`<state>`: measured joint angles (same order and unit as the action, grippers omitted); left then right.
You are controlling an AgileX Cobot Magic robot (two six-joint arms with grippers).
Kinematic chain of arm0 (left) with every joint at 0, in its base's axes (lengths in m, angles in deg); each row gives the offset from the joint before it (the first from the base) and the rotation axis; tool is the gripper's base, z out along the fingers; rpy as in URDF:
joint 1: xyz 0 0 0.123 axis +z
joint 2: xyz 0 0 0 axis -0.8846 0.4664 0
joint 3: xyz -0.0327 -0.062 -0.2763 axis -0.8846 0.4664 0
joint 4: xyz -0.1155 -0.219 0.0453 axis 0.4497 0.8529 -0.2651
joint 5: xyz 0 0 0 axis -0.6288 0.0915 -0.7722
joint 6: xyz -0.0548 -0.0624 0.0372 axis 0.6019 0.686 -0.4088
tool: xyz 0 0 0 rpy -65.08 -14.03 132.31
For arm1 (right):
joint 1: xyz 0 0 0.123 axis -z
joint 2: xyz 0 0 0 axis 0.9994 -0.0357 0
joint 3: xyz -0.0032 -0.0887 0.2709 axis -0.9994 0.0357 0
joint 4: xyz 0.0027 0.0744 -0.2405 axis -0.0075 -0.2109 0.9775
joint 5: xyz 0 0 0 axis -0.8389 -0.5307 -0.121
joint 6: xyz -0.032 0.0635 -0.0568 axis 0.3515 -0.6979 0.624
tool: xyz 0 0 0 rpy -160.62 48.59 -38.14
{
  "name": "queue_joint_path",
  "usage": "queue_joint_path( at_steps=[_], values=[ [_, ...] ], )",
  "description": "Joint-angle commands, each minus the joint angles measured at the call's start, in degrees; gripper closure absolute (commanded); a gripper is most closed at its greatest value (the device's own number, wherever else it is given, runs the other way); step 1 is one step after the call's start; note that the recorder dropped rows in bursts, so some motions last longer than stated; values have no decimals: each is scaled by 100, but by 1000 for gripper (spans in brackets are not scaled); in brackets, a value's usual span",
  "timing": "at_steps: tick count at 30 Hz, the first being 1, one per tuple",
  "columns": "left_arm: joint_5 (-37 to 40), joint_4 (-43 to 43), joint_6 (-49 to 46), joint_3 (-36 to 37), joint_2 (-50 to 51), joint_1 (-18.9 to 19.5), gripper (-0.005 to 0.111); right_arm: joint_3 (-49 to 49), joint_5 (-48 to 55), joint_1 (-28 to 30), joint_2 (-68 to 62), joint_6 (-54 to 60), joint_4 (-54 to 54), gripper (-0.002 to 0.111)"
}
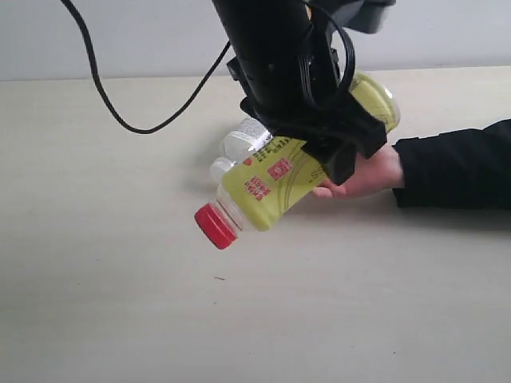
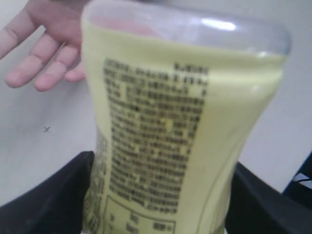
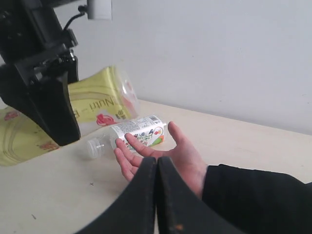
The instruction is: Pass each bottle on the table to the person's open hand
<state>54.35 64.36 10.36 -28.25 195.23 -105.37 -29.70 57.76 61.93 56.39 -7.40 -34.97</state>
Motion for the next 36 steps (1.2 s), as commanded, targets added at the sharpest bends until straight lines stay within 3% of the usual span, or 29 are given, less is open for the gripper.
queue_joint_path(
  at_steps=[1, 5, 7, 12, 19, 27, 36],
  values=[
    [-138, 632, -72, -60, -272, -24, 107, 21, -19, 12, 25, 0, 0, 108],
    [-449, 1967, 71, -47, -261, -24, 107, 21, -19, 12, 25, 0, 0, 108],
    [-439, 2179, 88, -81, -261, -24, 107, 21, -19, 12, 25, 0, 0, 108],
    [-645, 537, 2434, -133, -261, -97, 107, 21, -19, 12, 25, 0, 0, 108],
    [-1929, -148, 4005, -133, -198, -273, 107, 21, -19, 12, 25, 0, 0, 108],
    [-1817, -2320, 5910, -133, 420, -371, 107, 21, -19, 12, 25, 0, 0, 108],
    [-3203, -2192, 5729, -305, 962, -376, 107, 21, -19, 12, 25, 0, 0, 108]
  ],
)
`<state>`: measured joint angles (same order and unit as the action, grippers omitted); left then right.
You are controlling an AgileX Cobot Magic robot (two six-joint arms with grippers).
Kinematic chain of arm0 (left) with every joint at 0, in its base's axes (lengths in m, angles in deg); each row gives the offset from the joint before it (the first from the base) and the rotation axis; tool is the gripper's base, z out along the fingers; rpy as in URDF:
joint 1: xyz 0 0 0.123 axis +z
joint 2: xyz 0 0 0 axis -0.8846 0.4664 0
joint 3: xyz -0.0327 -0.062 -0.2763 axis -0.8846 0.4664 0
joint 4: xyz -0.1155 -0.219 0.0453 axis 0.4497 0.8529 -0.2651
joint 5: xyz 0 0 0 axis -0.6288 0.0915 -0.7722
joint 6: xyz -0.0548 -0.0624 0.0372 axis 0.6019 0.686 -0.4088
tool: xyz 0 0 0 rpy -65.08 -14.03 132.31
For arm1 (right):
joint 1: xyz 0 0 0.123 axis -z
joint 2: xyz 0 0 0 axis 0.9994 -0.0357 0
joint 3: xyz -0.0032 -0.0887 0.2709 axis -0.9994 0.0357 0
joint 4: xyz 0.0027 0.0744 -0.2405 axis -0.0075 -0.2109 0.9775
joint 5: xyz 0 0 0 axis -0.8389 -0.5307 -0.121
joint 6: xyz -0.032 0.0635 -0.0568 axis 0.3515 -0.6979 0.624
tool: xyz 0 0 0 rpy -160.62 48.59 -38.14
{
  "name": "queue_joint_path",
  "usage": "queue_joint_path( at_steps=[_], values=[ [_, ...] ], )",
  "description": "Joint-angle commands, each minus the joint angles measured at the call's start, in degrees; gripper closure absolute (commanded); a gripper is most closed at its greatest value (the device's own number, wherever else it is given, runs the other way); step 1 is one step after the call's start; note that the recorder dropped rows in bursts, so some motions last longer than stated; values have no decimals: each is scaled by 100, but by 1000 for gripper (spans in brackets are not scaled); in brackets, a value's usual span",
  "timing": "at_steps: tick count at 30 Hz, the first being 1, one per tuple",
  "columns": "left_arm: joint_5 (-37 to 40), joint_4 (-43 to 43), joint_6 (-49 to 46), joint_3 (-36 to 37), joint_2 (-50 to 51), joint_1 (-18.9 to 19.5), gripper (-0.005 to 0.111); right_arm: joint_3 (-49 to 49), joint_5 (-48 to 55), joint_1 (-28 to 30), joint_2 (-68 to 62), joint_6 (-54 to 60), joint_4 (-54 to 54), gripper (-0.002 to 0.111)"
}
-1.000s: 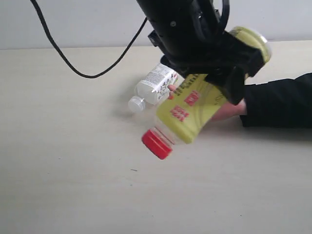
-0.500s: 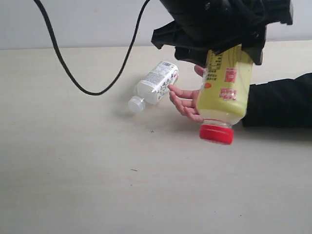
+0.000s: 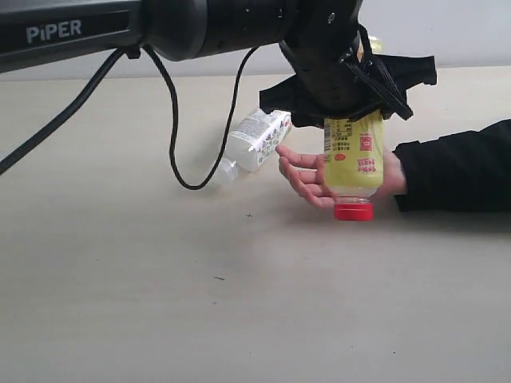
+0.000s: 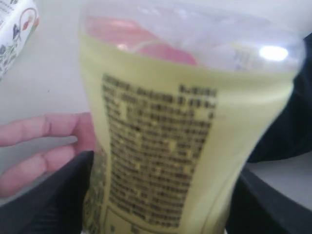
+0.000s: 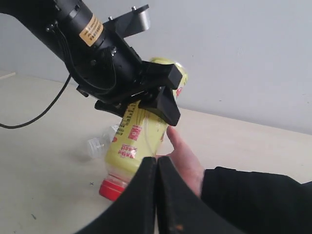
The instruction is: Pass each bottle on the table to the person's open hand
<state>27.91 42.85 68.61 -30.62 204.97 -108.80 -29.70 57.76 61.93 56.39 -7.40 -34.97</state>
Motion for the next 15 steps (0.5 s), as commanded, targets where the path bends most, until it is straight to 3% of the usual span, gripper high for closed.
queue_joint_path(
  at_steps=[1, 10, 15],
  values=[
    [-618, -12, -96, -68, -12, -60, 107, 21, -19, 12, 25, 0, 0, 108],
    [-47, 218, -287, -89, 15, -45, 107, 21, -19, 12, 25, 0, 0, 108],
    [930, 266, -73, -601, 104, 99, 107, 21, -19, 12, 25, 0, 0, 108]
  ],
)
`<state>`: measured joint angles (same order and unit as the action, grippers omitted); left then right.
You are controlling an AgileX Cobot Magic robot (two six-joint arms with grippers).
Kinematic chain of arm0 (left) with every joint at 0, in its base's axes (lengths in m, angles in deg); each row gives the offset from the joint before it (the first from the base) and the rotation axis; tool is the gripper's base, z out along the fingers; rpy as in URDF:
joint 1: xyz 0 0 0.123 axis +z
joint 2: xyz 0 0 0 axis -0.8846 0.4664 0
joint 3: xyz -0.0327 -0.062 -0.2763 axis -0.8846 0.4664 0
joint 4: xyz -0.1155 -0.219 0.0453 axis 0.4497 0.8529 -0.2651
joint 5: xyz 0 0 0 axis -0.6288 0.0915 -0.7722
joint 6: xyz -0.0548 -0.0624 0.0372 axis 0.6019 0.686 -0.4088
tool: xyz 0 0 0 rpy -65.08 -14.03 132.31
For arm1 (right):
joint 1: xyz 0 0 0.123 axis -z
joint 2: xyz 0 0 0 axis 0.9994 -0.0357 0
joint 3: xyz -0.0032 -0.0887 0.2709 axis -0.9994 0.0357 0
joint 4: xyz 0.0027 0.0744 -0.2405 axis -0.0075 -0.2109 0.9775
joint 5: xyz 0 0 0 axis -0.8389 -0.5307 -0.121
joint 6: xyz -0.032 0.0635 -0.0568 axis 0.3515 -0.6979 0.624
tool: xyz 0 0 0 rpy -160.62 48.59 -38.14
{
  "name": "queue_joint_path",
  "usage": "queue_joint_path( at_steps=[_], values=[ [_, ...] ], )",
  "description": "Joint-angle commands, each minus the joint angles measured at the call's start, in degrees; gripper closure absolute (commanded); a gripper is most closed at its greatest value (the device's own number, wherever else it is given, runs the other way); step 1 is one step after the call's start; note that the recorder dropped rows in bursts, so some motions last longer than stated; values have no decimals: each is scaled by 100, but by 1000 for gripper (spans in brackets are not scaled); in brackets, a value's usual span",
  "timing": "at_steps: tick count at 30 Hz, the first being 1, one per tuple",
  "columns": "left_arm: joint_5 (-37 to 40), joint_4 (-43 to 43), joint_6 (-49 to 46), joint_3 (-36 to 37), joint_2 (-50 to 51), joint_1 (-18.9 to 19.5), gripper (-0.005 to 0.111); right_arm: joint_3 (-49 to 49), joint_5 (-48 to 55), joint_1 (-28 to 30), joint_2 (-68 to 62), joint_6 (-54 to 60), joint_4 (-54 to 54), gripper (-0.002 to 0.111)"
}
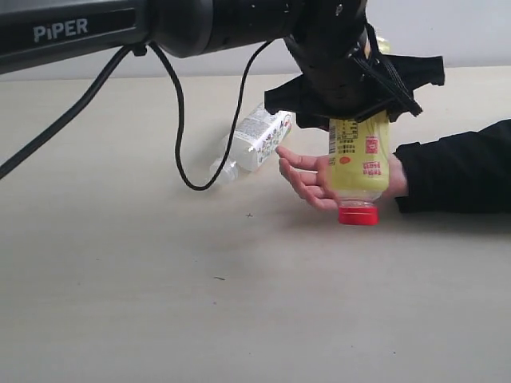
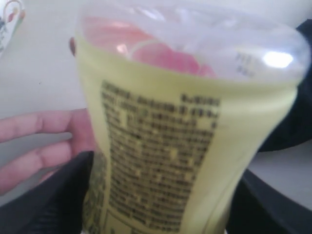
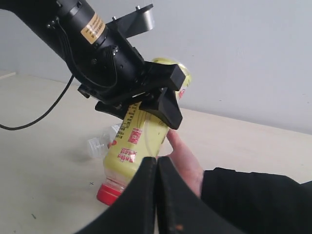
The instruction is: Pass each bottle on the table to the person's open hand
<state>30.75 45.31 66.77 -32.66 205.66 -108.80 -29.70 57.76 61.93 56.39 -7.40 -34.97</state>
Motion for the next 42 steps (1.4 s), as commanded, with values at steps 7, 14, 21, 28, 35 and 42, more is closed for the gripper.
queue_joint_path(
  at_steps=[7, 14, 21, 28, 35, 42],
  values=[
    [800, 45, 119, -952, 262, 127, 107, 21, -19, 12, 25, 0, 0, 108],
    [884, 190, 94, -1294, 689, 156, 107, 21, -19, 12, 25, 0, 0, 108],
    [897, 1180, -475, -1294, 959, 446, 107, 21, -19, 12, 25, 0, 0, 108],
    [831, 1407, -702, -1294, 1127, 550, 107, 21, -19, 12, 25, 0, 0, 108],
    [895, 1410, -772, -1294, 1228, 580, 107, 21, -19, 12, 25, 0, 0, 108],
    [987, 1458, -772, -1294, 1252, 606, 107, 21, -19, 12, 25, 0, 0, 108]
  ],
)
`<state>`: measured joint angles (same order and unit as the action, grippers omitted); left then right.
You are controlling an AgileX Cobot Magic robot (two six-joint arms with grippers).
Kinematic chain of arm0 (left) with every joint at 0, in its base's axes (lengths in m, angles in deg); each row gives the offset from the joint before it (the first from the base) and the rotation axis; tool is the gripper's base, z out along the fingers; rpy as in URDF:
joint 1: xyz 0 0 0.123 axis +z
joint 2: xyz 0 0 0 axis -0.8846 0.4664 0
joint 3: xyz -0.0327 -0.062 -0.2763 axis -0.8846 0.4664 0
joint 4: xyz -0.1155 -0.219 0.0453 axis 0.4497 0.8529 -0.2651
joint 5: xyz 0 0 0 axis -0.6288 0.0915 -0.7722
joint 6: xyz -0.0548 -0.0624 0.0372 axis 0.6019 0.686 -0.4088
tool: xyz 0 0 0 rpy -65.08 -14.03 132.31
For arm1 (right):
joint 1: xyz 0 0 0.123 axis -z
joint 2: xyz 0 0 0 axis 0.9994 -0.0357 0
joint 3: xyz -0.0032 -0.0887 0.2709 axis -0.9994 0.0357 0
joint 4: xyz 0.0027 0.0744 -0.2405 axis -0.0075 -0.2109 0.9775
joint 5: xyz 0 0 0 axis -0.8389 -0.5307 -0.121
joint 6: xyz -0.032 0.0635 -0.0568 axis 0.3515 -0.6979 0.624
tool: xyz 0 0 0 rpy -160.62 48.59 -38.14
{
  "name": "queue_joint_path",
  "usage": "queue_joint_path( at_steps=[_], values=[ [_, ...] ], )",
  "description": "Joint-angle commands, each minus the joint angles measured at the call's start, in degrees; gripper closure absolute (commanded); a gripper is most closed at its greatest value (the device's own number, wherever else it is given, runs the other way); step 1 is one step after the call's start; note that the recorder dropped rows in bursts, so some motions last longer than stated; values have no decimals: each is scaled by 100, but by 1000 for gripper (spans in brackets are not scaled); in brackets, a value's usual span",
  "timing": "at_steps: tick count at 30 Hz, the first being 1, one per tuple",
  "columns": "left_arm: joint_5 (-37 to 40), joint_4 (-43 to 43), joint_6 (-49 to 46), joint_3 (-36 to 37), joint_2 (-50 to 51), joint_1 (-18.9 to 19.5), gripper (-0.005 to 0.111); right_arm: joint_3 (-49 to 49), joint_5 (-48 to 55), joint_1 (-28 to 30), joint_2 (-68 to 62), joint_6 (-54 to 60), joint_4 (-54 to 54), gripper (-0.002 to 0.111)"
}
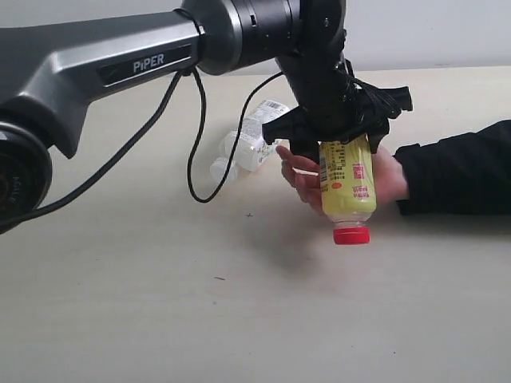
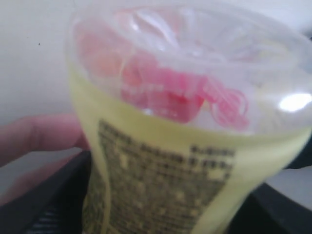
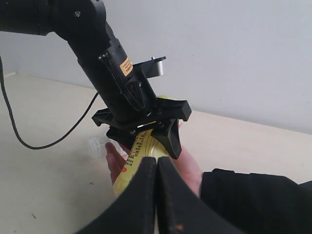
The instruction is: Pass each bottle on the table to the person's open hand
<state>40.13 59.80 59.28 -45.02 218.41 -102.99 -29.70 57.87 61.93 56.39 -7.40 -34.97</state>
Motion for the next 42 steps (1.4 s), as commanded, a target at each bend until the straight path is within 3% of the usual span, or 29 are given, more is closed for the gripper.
queue_joint_path(
  at_steps=[1, 3, 11, 28, 30, 32, 34, 39, 42],
  values=[
    [49, 9, -23, -57, -23, 26, 106, 21, -29, 12, 25, 0, 0, 108],
    [71, 9, -23, -57, -23, 26, 103, 21, -29, 12, 25, 0, 0, 108],
    [506, 67, 109, -57, -23, 211, 67, 21, -29, 12, 25, 0, 0, 108],
    [468, 91, 109, -57, -23, 247, 67, 21, -29, 12, 25, 0, 0, 108],
    [476, 114, 92, -57, -23, 247, 63, 21, -29, 12, 25, 0, 0, 108],
    [476, 151, -50, -57, -23, 247, 48, 21, -29, 12, 25, 0, 0, 108],
    [476, 156, -50, -57, -23, 247, 42, 21, -29, 12, 25, 0, 0, 108],
    [476, 156, -101, -57, -23, 247, 42, 21, -29, 12, 25, 0, 0, 108],
    [476, 156, -195, -57, -23, 235, 35, 21, -29, 12, 25, 0, 0, 108]
  ],
)
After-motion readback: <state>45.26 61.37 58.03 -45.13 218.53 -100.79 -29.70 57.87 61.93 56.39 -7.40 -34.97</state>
